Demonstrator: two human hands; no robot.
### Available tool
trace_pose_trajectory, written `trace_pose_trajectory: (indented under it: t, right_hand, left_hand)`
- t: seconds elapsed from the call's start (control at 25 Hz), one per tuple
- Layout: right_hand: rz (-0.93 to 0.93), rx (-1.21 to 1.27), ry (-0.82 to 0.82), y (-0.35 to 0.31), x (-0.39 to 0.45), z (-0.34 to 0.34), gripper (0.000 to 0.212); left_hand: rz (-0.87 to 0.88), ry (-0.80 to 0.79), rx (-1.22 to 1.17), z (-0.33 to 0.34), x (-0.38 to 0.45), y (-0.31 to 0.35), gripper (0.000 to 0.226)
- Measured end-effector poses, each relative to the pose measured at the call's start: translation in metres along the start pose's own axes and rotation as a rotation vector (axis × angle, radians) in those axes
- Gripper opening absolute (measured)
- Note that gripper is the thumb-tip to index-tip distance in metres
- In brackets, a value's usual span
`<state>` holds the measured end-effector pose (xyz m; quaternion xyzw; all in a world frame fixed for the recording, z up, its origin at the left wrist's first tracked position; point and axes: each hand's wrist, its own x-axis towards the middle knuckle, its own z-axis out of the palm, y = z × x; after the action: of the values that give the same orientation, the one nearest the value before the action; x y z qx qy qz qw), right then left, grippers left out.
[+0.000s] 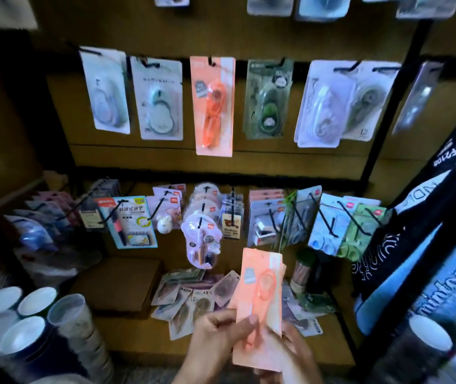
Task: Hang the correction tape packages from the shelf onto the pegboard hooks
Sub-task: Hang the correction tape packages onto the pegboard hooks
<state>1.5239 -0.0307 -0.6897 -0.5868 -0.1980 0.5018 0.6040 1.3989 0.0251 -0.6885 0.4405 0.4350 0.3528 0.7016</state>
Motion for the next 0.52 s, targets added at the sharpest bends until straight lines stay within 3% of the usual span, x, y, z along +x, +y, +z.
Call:
trace_pose_trajectory:
  t: [0.08,0.24,0.4,0.52]
  right_hand:
    - [-0.086,0.032,-0.065,-0.024,-0.012,0.013,0.019]
    - [-0.289,0.111,-0.231,-0.071,-0.035,0.034,0.045]
    - [-0.441,0.050,-0.289,-0.122,-0.049,0.067,0.024]
    - [-0.592,0.062,-0.294,-0.166,-0.049,0.095,0.021]
  left_hand:
    - [0.137,-0.016,0.019,0.004,-0.020,0.032,0.029]
    - [0.434,0.040,-0.030,0.009,-0.045,0.089,0.019]
    - [0.638,0.087,0.027,0.005,-0.053,0.138,0.027]
    - [0.723,0.222,-0.033,-0.006,-0.054,0.169,0.033]
